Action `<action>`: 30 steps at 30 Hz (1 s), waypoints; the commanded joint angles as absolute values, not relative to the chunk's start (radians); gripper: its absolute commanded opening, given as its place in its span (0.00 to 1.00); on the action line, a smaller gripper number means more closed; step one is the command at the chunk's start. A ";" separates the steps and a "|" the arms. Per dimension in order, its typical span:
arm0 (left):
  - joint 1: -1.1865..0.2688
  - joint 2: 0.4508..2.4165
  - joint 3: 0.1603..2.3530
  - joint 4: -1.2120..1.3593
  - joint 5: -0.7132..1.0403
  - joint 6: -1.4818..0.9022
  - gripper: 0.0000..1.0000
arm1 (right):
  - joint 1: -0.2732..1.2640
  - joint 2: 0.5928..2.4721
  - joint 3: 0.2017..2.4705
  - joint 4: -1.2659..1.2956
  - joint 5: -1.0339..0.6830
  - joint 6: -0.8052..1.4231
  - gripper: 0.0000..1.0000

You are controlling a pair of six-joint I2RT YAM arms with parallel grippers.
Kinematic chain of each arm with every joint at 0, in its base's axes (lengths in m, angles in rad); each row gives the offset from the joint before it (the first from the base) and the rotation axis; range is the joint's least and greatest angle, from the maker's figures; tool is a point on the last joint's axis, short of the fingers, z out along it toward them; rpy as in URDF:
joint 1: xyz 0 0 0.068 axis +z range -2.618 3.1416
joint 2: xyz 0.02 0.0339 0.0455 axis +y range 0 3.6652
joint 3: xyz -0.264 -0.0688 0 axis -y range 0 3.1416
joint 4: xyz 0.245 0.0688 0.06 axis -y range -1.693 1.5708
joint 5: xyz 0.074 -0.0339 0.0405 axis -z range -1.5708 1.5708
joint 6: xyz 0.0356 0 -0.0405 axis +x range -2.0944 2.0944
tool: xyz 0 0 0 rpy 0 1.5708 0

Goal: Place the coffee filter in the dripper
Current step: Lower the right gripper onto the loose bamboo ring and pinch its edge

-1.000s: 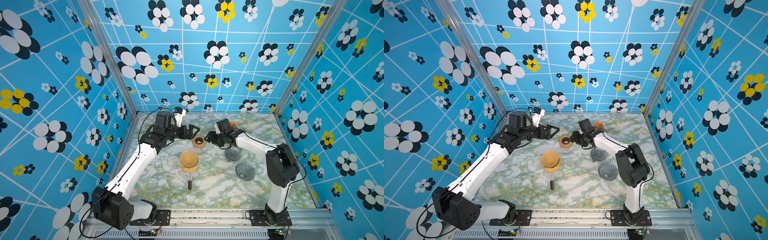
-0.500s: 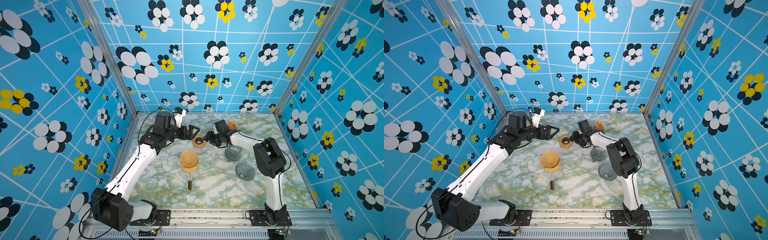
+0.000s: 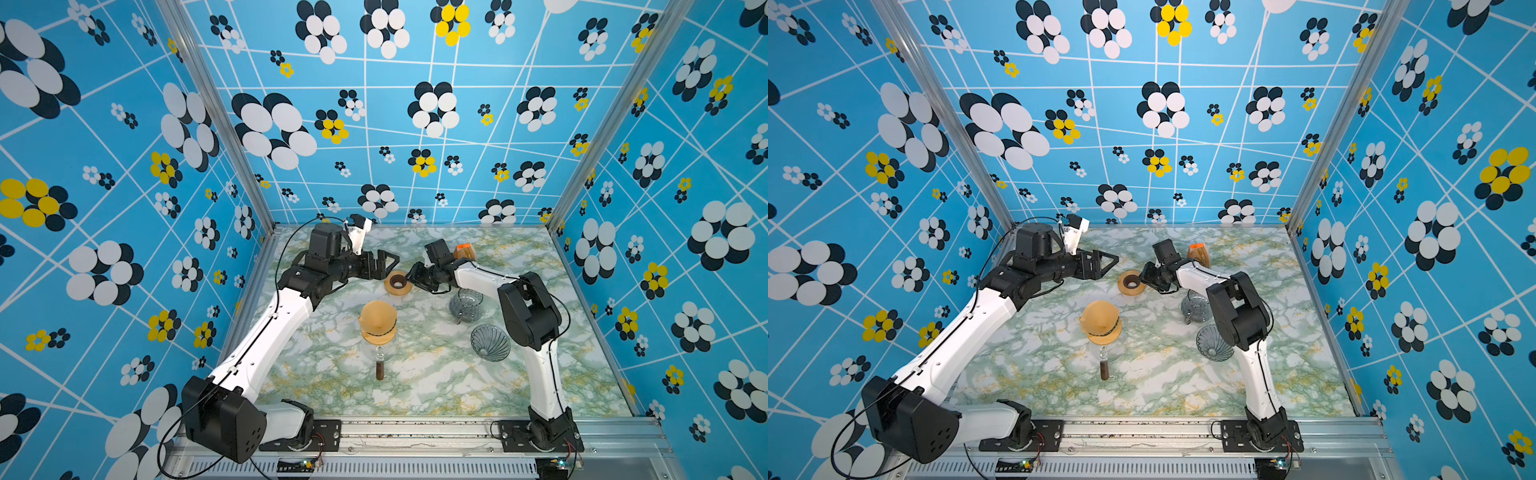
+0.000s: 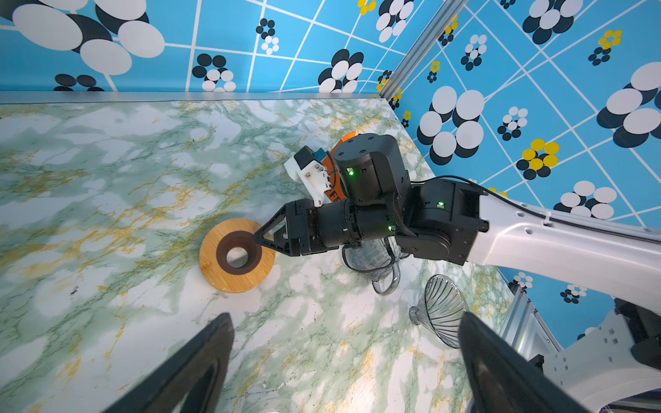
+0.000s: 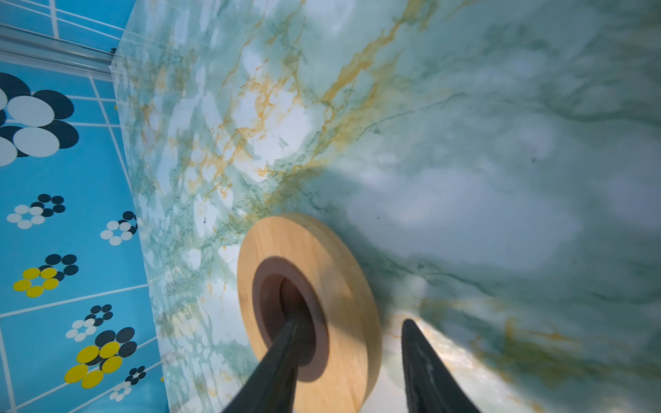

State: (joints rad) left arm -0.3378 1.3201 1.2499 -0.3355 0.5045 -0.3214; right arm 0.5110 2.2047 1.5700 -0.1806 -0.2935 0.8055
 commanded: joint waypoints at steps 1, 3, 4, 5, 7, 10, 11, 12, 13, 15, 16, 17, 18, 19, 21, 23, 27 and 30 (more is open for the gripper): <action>-0.339 1.297 1.248 -0.323 0.516 -0.318 0.99 | 0.511 2.224 1.594 -0.214 -0.294 0.817 0.47; -0.340 1.296 1.248 -0.323 0.517 -0.318 0.99 | 0.511 2.231 1.593 -0.218 -0.297 0.818 0.46; -0.339 1.297 1.247 -0.323 0.517 -0.318 0.99 | 0.511 2.234 1.592 -0.218 -0.298 0.817 0.46; -0.339 1.297 1.248 -0.323 0.517 -0.318 0.99 | 0.510 2.239 1.593 -0.218 -0.299 0.818 0.45; -0.339 1.296 1.247 -0.322 0.515 -0.318 0.99 | 0.511 2.247 1.618 -0.216 -0.304 0.819 0.44; -0.339 1.296 1.247 -0.323 0.514 -0.317 0.99 | 0.511 2.258 1.631 -0.215 -0.312 0.823 0.43; -0.339 1.295 1.247 -0.323 0.515 -0.317 0.99 | 0.511 2.260 1.633 -0.215 -0.314 0.822 0.43; -0.339 1.296 1.246 -0.324 0.515 -0.317 0.99 | 0.511 2.263 1.634 -0.215 -0.314 0.824 0.43; -0.339 1.298 1.246 -0.324 0.515 -0.316 0.99 | 0.511 2.265 1.636 -0.215 -0.316 0.824 0.43; -0.339 1.299 1.246 -0.324 0.517 -0.318 0.99 | 0.510 2.269 1.640 -0.215 -0.318 0.824 0.41; -0.339 1.299 1.246 -0.324 0.517 -0.319 0.99 | 0.511 2.270 1.640 -0.215 -0.318 0.824 0.40; -0.341 1.301 1.247 -0.324 0.518 -0.318 0.99 | 0.511 2.272 1.641 -0.213 -0.319 0.825 0.39; -0.341 1.302 1.247 -0.324 0.518 -0.318 0.99 | 0.511 2.273 1.641 -0.209 -0.321 0.827 0.38; -0.339 1.301 1.246 -0.324 0.518 -0.319 0.99 | 0.510 2.273 1.640 -0.208 -0.322 0.827 0.38; -0.340 1.303 1.246 -0.324 0.518 -0.319 0.99 | 0.511 2.273 1.637 -0.196 -0.327 0.830 0.36; -0.341 1.304 1.247 -0.324 0.520 -0.318 0.99 | 0.511 2.272 1.634 -0.183 -0.331 0.831 0.35; -0.341 1.304 1.247 -0.324 0.520 -0.318 0.99 | 0.510 2.259 1.623 -0.154 -0.334 0.827 0.31; -0.342 1.306 1.248 -0.325 0.520 -0.319 0.99 | 0.511 2.240 1.610 -0.136 -0.324 0.822 0.28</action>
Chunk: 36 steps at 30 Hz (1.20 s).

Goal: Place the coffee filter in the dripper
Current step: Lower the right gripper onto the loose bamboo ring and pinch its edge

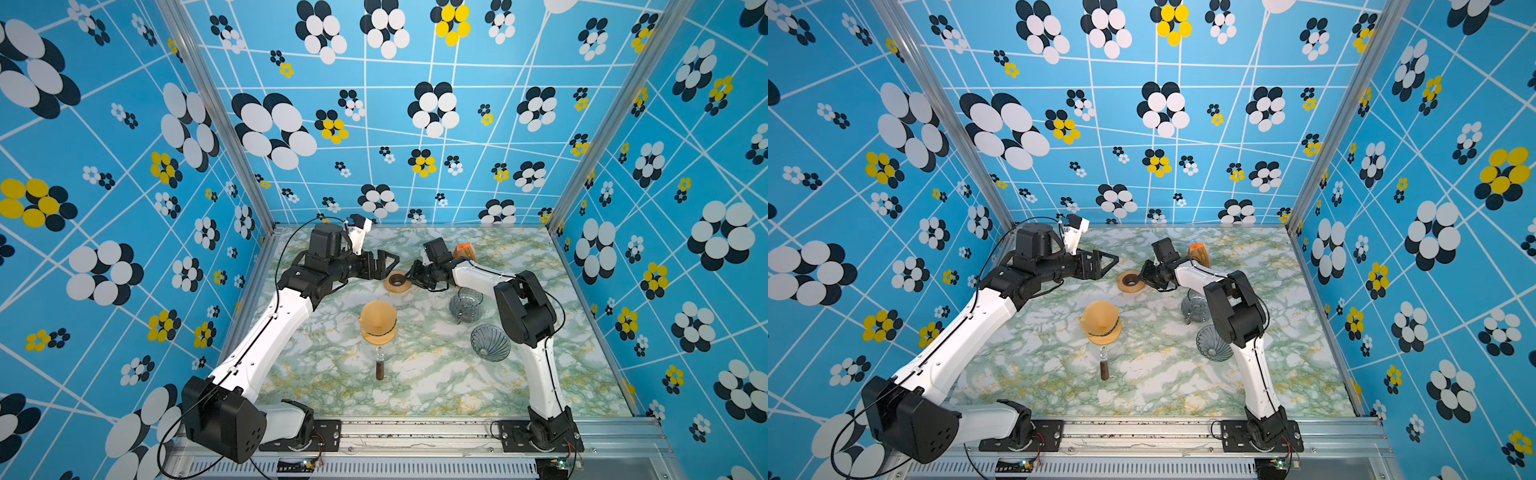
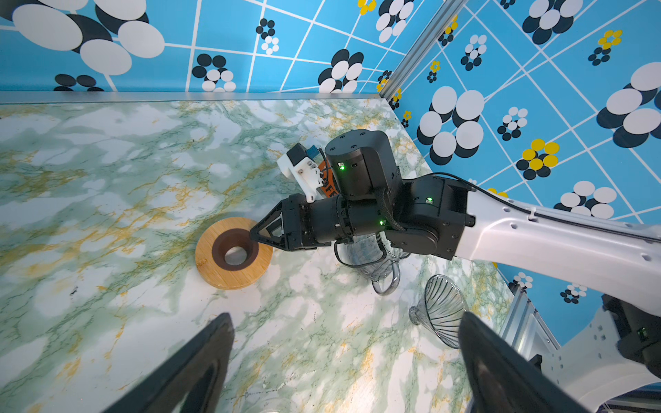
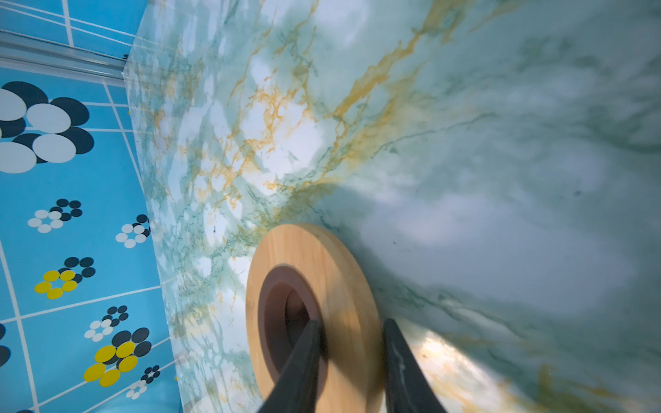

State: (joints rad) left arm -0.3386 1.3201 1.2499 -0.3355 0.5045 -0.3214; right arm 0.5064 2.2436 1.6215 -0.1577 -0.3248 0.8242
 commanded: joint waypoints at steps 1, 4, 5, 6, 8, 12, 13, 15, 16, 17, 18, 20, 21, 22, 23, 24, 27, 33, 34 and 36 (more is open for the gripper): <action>-0.341 1.306 1.248 -0.325 0.520 -0.319 0.99 | 0.511 2.232 1.609 -0.129 -0.320 0.819 0.27; -0.341 1.306 1.247 -0.325 0.520 -0.319 0.99 | 0.510 2.213 1.570 -0.122 -0.310 0.808 0.26; -0.341 1.305 1.248 -0.325 0.520 -0.318 0.99 | 0.511 2.208 1.565 -0.117 -0.307 0.804 0.25; -0.341 1.306 1.248 -0.324 0.520 -0.316 0.99 | 0.510 2.204 1.561 -0.114 -0.305 0.802 0.24; -0.341 1.303 1.249 -0.327 0.520 -0.317 0.99 | 0.511 2.197 1.554 -0.105 -0.304 0.798 0.23; -0.341 1.302 1.249 -0.328 0.518 -0.315 0.99 | 0.510 2.184 1.541 -0.079 -0.298 0.801 0.19; -0.341 1.301 1.249 -0.328 0.518 -0.315 0.99 | 0.511 2.183 1.539 -0.073 -0.297 0.802 0.19; -0.341 1.301 1.250 -0.328 0.516 -0.315 0.99 | 0.510 2.184 1.535 -0.062 -0.299 0.803 0.17; -0.341 1.301 1.249 -0.328 0.517 -0.315 0.99 | 0.510 2.183 1.533 -0.055 -0.299 0.804 0.16; -0.341 1.302 1.249 -0.328 0.517 -0.315 0.99 | 0.510 2.183 1.530 -0.048 -0.299 0.807 0.16; -0.342 1.301 1.249 -0.327 0.517 -0.315 0.99 | 0.511 2.183 1.526 -0.041 -0.299 0.806 0.15; -0.341 1.301 1.249 -0.328 0.515 -0.315 0.99 | 0.512 2.148 1.519 -0.030 -0.298 0.806 0.14; -0.341 1.301 1.249 -0.329 0.516 -0.314 0.99 | 0.511 2.142 1.515 -0.027 -0.298 0.805 0.13; -0.342 1.300 1.249 -0.329 0.515 -0.315 0.99 | 0.511 2.139 1.514 -0.025 -0.298 0.803 0.13; -0.341 1.300 1.249 -0.328 0.515 -0.315 0.99 | 0.512 2.134 1.513 -0.025 -0.293 0.799 0.12; -0.341 1.300 1.249 -0.329 0.514 -0.315 0.99 | 0.512 2.128 1.511 -0.026 -0.291 0.794 0.12; -0.342 1.299 1.249 -0.330 0.513 -0.315 0.99 | 0.514 2.110 1.507 -0.045 -0.270 0.771 0.11; -0.342 1.298 1.250 -0.330 0.512 -0.314 0.99 | 0.528 2.066 1.525 -0.179 -0.172 0.665 0.09; -0.341 1.299 1.250 -0.330 0.512 -0.313 0.99 | 0.532 2.061 1.533 -0.210 -0.148 0.645 0.09; -0.341 1.296 1.251 -0.330 0.512 -0.314 0.99 | 0.540 2.052 1.540 -0.263 -0.103 0.603 0.09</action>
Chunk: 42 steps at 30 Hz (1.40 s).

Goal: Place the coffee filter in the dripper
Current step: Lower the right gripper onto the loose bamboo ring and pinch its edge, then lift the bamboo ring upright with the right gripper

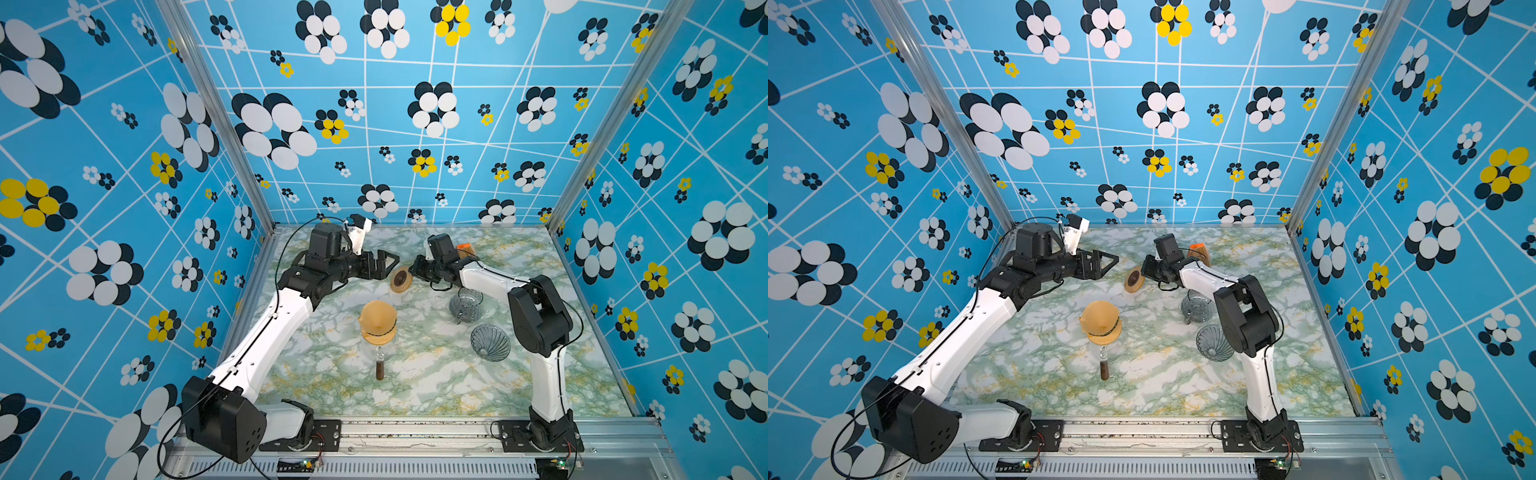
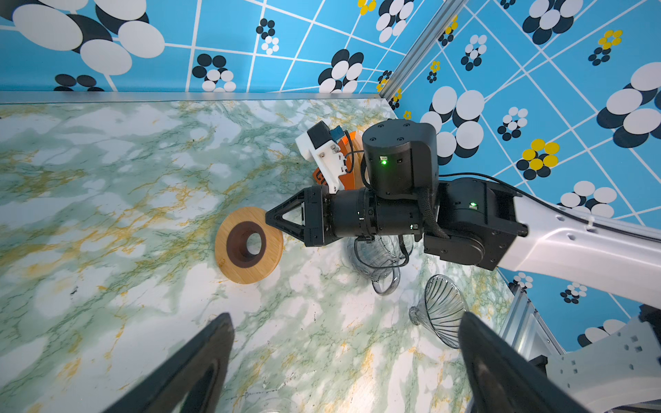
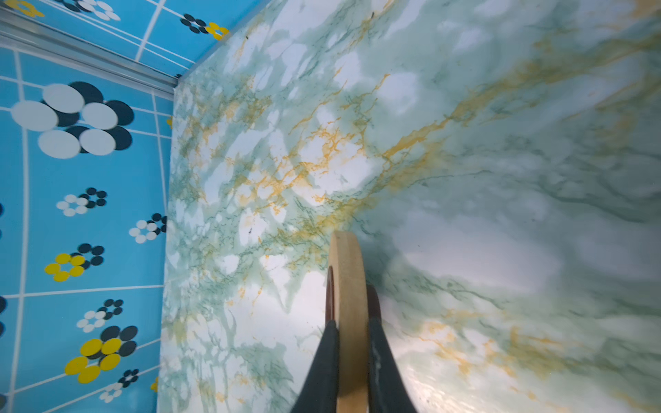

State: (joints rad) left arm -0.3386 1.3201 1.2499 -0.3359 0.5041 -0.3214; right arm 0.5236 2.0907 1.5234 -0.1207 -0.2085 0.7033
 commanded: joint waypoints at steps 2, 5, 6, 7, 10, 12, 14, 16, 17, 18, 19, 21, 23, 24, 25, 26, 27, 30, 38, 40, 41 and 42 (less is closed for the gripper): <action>-0.342 1.297 1.250 -0.330 0.512 -0.315 0.99 | 0.550 2.037 1.539 -0.291 -0.069 0.575 0.09; -0.341 1.295 1.249 -0.330 0.511 -0.315 0.99 | 0.568 2.013 1.534 -0.337 -0.006 0.528 0.09; -0.341 1.295 1.249 -0.329 0.509 -0.316 0.99 | 0.574 2.006 1.534 -0.350 0.010 0.513 0.09; -0.341 1.294 1.249 -0.329 0.509 -0.317 0.99 | 0.583 1.997 1.535 -0.369 0.040 0.494 0.08; -0.342 1.292 1.249 -0.331 0.505 -0.318 0.99 | 0.604 1.978 1.533 -0.402 0.101 0.451 0.08; -0.341 1.294 1.249 -0.333 0.501 -0.318 0.99 | 0.619 1.969 1.530 -0.424 0.136 0.422 0.08; -0.341 1.293 1.251 -0.334 0.499 -0.318 0.99 | 0.633 1.962 1.529 -0.440 0.164 0.396 0.08; -0.341 1.292 1.250 -0.334 0.496 -0.318 0.99 | 0.650 1.959 1.532 -0.455 0.196 0.372 0.08; -0.342 1.290 1.252 -0.336 0.495 -0.319 0.99 | 0.656 1.957 1.530 -0.460 0.207 0.363 0.08; -0.341 1.290 1.250 -0.335 0.493 -0.318 0.99 | 0.662 1.956 1.531 -0.464 0.212 0.355 0.08; -0.341 1.289 1.251 -0.336 0.492 -0.318 0.99 | 0.668 1.956 1.530 -0.466 0.219 0.347 0.08; -0.341 1.288 1.250 -0.337 0.488 -0.317 0.99 | 0.685 1.957 1.532 -0.474 0.246 0.324 0.08; -0.341 1.286 1.250 -0.339 0.485 -0.313 0.99 | 0.699 1.962 1.537 -0.482 0.264 0.305 0.08; -0.341 1.286 1.250 -0.341 0.484 -0.313 0.99 | 0.705 1.960 1.535 -0.480 0.265 0.303 0.08; -0.341 1.286 1.252 -0.342 0.482 -0.311 0.99 | 0.707 1.960 1.531 -0.476 0.258 0.301 0.09; -0.341 1.285 1.252 -0.343 0.480 -0.310 0.99 | 0.707 1.959 1.526 -0.471 0.250 0.301 0.09; -0.341 1.284 1.250 -0.344 0.480 -0.311 0.99 | 0.707 1.958 1.521 -0.464 0.241 0.298 0.09; -0.341 1.283 1.251 -0.343 0.479 -0.309 0.99 | 0.708 1.950 1.507 -0.444 0.209 0.289 0.11; -0.341 1.284 1.252 -0.343 0.480 -0.309 0.99 | 0.709 1.950 1.501 -0.429 0.154 0.272 0.16; -0.342 1.283 1.252 -0.343 0.481 -0.308 0.99 | 0.707 1.951 1.499 -0.428 0.148 0.272 0.16; -0.341 1.282 1.251 -0.343 0.480 -0.309 0.99 | 0.708 1.954 1.500 -0.428 0.147 0.272 0.17; -0.341 1.283 1.252 -0.344 0.480 -0.310 0.99 | 0.707 1.954 1.502 -0.428 0.144 0.272 0.17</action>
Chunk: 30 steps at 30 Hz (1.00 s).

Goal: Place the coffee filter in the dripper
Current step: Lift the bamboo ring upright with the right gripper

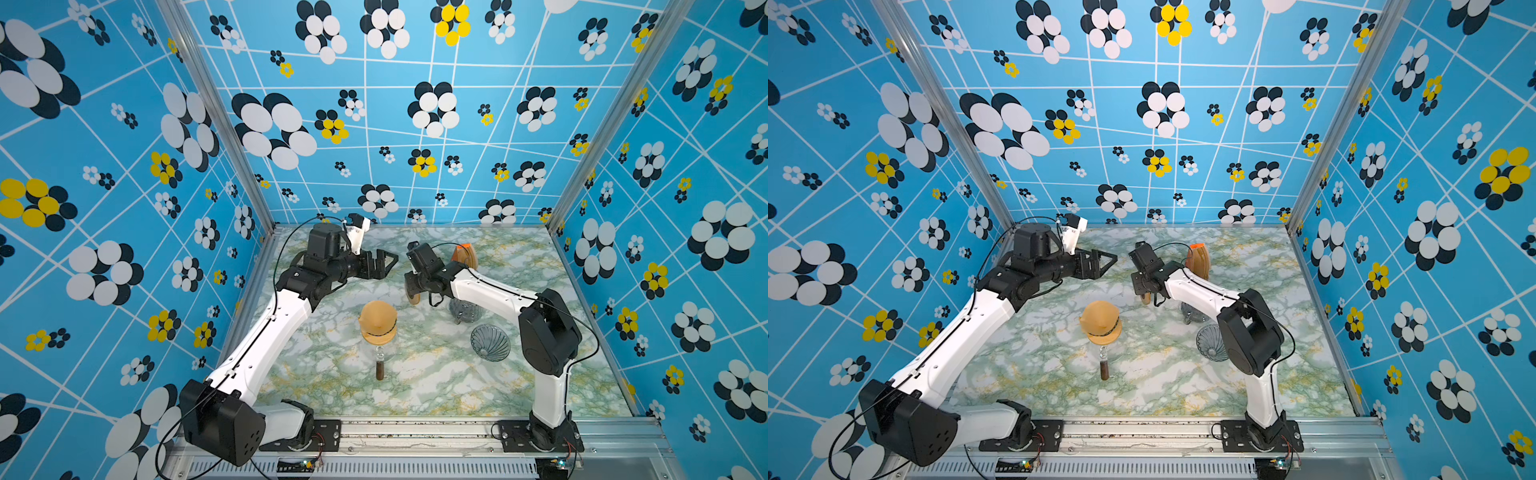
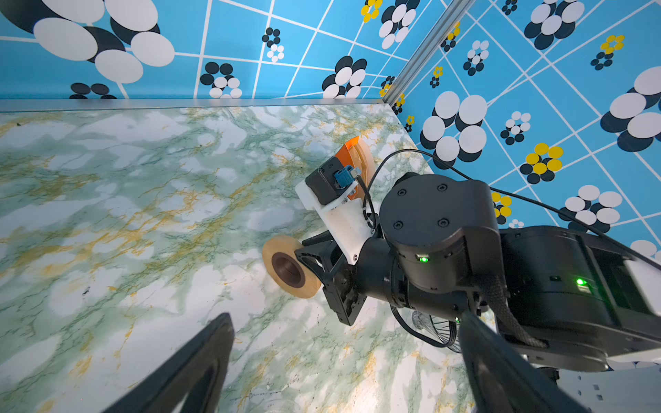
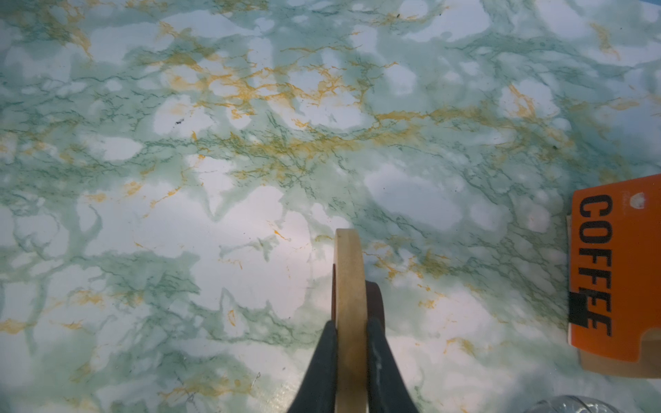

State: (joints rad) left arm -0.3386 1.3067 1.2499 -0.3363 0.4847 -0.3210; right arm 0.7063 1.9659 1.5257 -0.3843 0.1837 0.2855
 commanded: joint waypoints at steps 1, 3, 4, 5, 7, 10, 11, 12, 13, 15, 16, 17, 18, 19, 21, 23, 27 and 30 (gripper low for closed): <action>-0.341 1.285 1.252 -0.343 0.479 -0.309 0.99 | 0.708 1.956 1.502 -0.427 0.142 0.273 0.18; -0.341 1.284 1.252 -0.343 0.481 -0.308 0.99 | 0.711 1.955 1.499 -0.425 0.143 0.269 0.18; -0.341 1.284 1.252 -0.343 0.480 -0.309 0.99 | 0.712 1.954 1.498 -0.424 0.143 0.269 0.18; -0.341 1.285 1.253 -0.344 0.482 -0.308 0.99 | 0.713 1.955 1.500 -0.425 0.145 0.267 0.18; -0.341 1.284 1.252 -0.342 0.482 -0.309 0.99 | 0.714 1.956 1.500 -0.428 0.150 0.264 0.20; -0.341 1.284 1.253 -0.344 0.482 -0.308 0.99 | 0.715 1.959 1.502 -0.429 0.149 0.265 0.21; -0.341 1.284 1.252 -0.343 0.482 -0.310 0.99 | 0.715 1.960 1.502 -0.430 0.149 0.265 0.21; -0.341 1.285 1.252 -0.344 0.482 -0.309 0.99 | 0.716 1.961 1.503 -0.431 0.149 0.265 0.21; -0.341 1.285 1.253 -0.342 0.482 -0.308 0.99 | 0.716 1.962 1.506 -0.431 0.148 0.263 0.22; -0.341 1.285 1.252 -0.344 0.482 -0.310 0.99 | 0.717 1.966 1.508 -0.431 0.144 0.262 0.23; -0.341 1.285 1.253 -0.343 0.481 -0.309 0.99 | 0.716 1.969 1.508 -0.432 0.143 0.261 0.23; -0.341 1.284 1.253 -0.343 0.482 -0.309 0.99 | 0.717 1.973 1.513 -0.434 0.139 0.260 0.23; -0.341 1.284 1.252 -0.344 0.481 -0.309 0.99 | 0.717 1.978 1.518 -0.437 0.138 0.260 0.24; -0.341 1.284 1.253 -0.345 0.482 -0.308 0.99 | 0.719 1.982 1.524 -0.441 0.139 0.258 0.25; -0.341 1.284 1.253 -0.345 0.482 -0.310 0.99 | 0.720 1.994 1.533 -0.448 0.141 0.253 0.25; -0.342 1.285 1.254 -0.346 0.482 -0.307 0.99 | 0.724 2.001 1.541 -0.454 0.144 0.247 0.26; -0.341 1.284 1.254 -0.346 0.483 -0.307 0.99 | 0.725 2.016 1.552 -0.466 0.147 0.240 0.26; -0.341 1.283 1.254 -0.346 0.482 -0.306 0.99 | 0.729 2.024 1.557 -0.473 0.155 0.237 0.25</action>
State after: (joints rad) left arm -0.3386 1.3067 1.2499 -0.3367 0.4847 -0.3210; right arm 0.7197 1.9930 1.5322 -0.4347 0.1497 0.2535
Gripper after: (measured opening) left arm 0.990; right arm 0.256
